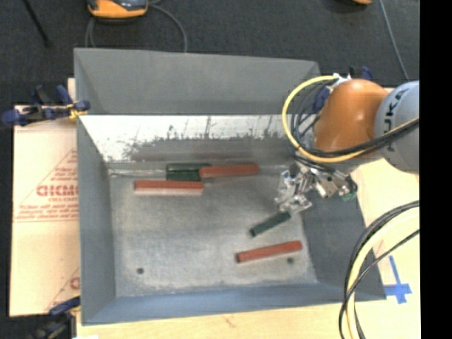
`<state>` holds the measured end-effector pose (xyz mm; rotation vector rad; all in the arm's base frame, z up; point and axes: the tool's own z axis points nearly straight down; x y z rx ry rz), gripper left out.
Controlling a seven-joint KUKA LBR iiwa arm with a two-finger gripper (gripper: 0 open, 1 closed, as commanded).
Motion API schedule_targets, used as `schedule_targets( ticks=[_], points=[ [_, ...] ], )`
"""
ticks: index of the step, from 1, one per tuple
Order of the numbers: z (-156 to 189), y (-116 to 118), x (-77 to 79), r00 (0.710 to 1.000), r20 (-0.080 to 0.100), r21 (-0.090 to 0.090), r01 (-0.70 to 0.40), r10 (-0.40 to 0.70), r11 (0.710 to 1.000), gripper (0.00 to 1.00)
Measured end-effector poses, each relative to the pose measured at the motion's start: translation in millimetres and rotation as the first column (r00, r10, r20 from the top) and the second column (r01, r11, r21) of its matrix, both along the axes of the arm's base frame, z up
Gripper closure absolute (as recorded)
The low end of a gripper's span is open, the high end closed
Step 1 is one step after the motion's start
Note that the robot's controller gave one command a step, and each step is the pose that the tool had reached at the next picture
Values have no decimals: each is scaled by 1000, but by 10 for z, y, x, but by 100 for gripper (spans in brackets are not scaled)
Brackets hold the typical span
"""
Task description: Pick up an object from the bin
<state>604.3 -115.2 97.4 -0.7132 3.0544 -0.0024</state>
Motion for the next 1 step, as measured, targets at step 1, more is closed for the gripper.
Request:
schedule_targets(
  ticks=[1],
  points=[
    [865, -293, -62, 980, 7, 0, 201, -201, 980, 0]
  ],
)
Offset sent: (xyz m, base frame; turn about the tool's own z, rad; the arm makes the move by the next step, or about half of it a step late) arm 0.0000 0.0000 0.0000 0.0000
